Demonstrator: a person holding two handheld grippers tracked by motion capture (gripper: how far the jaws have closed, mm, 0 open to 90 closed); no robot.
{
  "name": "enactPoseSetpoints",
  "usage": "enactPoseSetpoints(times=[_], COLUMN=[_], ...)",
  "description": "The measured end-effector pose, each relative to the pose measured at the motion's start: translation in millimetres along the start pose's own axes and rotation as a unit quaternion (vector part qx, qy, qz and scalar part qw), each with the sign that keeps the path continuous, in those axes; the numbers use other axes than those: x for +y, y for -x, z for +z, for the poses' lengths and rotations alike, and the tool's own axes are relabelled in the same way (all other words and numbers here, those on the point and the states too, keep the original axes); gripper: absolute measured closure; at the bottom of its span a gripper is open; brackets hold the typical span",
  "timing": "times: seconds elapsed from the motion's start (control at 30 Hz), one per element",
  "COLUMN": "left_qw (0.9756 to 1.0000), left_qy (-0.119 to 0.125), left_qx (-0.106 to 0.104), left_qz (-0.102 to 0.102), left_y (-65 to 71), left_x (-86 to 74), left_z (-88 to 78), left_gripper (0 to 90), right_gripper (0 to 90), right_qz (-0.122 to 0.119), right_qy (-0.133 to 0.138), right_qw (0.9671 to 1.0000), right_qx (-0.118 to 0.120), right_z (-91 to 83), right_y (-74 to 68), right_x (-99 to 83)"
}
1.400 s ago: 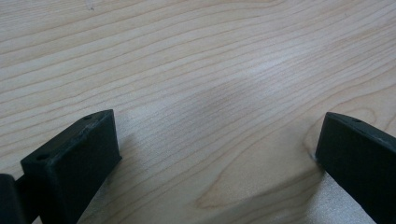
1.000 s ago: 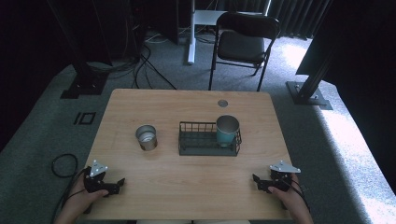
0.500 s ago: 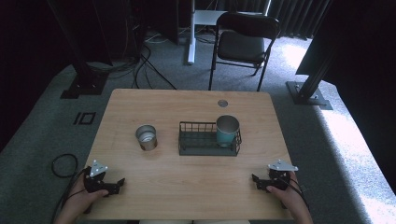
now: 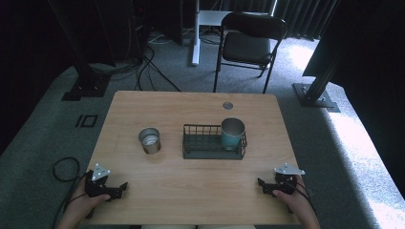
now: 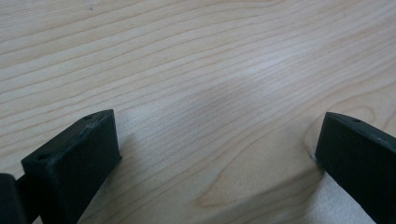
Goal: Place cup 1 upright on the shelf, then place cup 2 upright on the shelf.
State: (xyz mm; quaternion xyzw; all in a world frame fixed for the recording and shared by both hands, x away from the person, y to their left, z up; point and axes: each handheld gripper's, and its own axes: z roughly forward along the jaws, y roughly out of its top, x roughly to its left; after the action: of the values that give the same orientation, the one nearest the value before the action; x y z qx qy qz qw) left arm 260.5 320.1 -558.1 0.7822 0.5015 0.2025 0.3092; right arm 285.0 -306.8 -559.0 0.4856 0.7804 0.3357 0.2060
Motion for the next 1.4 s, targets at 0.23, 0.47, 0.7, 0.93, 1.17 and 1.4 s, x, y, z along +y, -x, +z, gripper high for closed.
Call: enactPoseSetpoints(times=[0.23,0.47,0.7,0.93,1.17,1.4], left_qw=[0.9999,0.9998,0.9996,0.9992,0.9984,0.9968], left_qy=[-0.005,0.002,0.013,0.027,0.044,0.063], left_qx=[-0.01,-0.017,-0.024,-0.026,-0.03,-0.04], left_qz=[0.01,0.006,0.01,0.016,0.021,0.028], left_y=[-3.1,-2.6,0.5,3.8,5.8,8.9], left_x=[-2.1,2.6,15.5,33.9,49.1,61.9], left_z=[-3.4,-4.2,-2.9,-4.3,-4.6,-1.5], left_gripper=[0.4,0.4,0.4,0.4,0.4,0.4], right_gripper=[11.1,11.1,11.0,11.0,11.1,11.1], right_qz=[0.0,0.0,0.0,0.0,0.0,0.001], right_qy=[0.0,0.0,0.0,0.0,0.0,-0.001], right_qw=[1.0,1.0,1.0,1.0,1.0,1.0], right_qx=[0.0,0.0,0.0,0.0,0.0,0.0], right_z=[0.0,0.0,0.0,0.0,0.0,-0.1], right_y=[0.0,0.0,0.1,0.1,0.1,-0.1], right_x=[0.0,0.0,0.0,0.0,0.0,0.1])
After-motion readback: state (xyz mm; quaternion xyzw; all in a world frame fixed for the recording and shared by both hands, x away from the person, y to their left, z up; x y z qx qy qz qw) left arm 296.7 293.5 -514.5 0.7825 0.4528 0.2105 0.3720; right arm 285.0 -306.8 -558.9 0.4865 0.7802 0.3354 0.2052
